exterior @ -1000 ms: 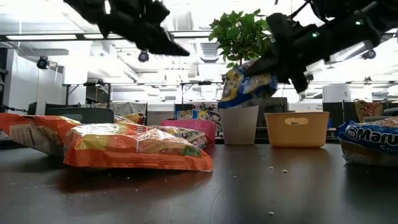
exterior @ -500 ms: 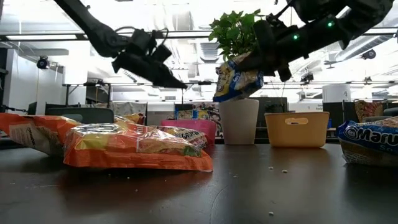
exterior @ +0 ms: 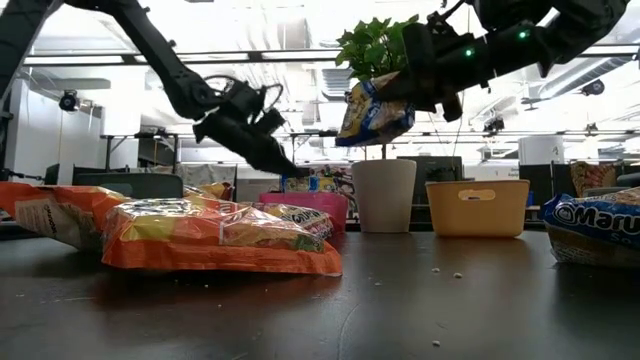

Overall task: Sort Maruchan noodles
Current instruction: Put the top blue noodle pack into the red bin

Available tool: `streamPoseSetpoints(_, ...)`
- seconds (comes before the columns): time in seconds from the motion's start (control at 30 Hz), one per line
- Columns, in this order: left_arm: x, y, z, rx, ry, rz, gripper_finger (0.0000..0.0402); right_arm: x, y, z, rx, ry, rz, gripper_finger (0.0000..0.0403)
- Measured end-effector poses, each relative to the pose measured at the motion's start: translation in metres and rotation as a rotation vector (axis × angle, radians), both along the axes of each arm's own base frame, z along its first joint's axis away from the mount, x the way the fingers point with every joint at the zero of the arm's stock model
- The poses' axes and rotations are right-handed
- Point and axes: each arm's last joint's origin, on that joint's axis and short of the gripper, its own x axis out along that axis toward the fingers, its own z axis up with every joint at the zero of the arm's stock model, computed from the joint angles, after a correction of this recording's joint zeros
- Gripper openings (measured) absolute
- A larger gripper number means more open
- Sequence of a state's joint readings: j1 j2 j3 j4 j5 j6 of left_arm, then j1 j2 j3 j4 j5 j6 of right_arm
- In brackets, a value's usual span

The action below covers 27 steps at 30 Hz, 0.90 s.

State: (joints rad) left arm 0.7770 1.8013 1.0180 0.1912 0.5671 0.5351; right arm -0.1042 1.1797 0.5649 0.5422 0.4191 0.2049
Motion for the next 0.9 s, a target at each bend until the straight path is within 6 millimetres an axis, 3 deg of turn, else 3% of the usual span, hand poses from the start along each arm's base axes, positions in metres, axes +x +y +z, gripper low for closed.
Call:
streamPoseSetpoints(0.4, -0.001, 0.002, -0.024, -0.051, 0.080, -0.009, 0.0191, 0.001, -0.018, 0.012, -0.038, -0.008, -0.052, 0.0111)
streamPoseSetpoints(0.9, -0.002, 0.000, -0.027, -0.087, 0.118, -0.002, 0.0162, 0.001, -0.019, 0.011, -0.041, -0.001, -0.035, 0.0111)
